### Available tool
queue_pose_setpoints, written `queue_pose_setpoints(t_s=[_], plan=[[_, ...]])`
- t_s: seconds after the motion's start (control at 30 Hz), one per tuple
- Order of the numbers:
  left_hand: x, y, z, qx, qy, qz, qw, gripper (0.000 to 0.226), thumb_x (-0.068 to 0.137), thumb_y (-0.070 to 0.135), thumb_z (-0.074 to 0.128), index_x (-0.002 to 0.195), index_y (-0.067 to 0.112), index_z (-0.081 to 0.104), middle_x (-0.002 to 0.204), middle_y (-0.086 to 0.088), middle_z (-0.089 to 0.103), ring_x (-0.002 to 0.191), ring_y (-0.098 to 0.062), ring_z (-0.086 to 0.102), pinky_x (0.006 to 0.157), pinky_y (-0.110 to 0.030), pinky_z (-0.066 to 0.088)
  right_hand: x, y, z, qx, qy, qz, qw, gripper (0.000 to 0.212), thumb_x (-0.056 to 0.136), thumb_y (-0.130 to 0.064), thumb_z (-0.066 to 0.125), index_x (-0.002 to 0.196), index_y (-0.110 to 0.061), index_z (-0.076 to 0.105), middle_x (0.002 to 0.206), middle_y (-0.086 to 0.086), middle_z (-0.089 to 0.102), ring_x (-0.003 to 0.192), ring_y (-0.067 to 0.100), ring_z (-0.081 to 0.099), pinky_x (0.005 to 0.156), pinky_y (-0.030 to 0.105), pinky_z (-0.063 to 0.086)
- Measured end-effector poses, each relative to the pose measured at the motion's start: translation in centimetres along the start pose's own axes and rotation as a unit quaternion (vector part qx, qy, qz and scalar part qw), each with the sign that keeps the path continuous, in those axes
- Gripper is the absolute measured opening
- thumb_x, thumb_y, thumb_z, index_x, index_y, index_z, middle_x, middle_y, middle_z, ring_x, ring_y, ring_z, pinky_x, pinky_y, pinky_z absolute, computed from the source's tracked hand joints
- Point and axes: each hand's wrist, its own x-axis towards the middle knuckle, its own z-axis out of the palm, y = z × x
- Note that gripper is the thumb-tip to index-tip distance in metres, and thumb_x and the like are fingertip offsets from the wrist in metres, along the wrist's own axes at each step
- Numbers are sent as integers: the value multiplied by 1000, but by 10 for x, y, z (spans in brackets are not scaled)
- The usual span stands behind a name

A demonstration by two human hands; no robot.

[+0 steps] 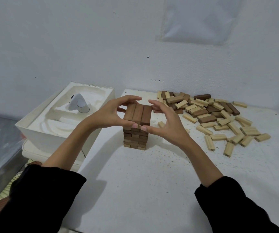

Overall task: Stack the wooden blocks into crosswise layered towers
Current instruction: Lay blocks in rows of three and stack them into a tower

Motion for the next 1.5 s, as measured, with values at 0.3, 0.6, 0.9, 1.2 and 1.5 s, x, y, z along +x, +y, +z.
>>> queue_pose_setpoints(t_s=[0.3,0.6,0.9,1.2,1.5], plan=[[0,-2,1,-1,-3,-5,1000,86,55,52,75,133,34,44,123,15,54,114,4,50,91,-10,43,-1,-2,-1,1,-5,16,1000,82,63,-40,82,134,-39,40,124,-12,46,118,3,43,93,18,30],[-15,-15,4,-54,38,-37,997,79,58,48,78,129,30,50,123,9,58,118,-7,53,100,-36,46,-7,3,3,17,17,10,1000,70,67,-35,80,128,-37,45,115,-26,48,114,6,43,83,7,29],[-13,-11,5,-62,44,-37,996,72,57,49,75,123,32,52,121,10,59,115,-4,54,96,-26,46,-2,5,2,11,7,13,1000,69,69,-34,80,129,-35,46,113,-27,48,116,7,42,84,8,27],[-12,-9,5,-60,48,-33,997,70,56,49,75,120,32,52,120,12,59,113,-2,55,94,-22,46,-1,5,2,18,5,14,1000,72,63,-44,79,127,-37,46,113,-26,50,115,7,43,83,9,28],[-13,-8,2,-43,46,-33,997,88,56,48,78,135,31,43,122,11,56,118,-4,52,100,-32,45,-6,2,-3,50,5,19,999,82,67,-39,80,137,-33,38,122,-22,49,117,3,43,90,16,32]])
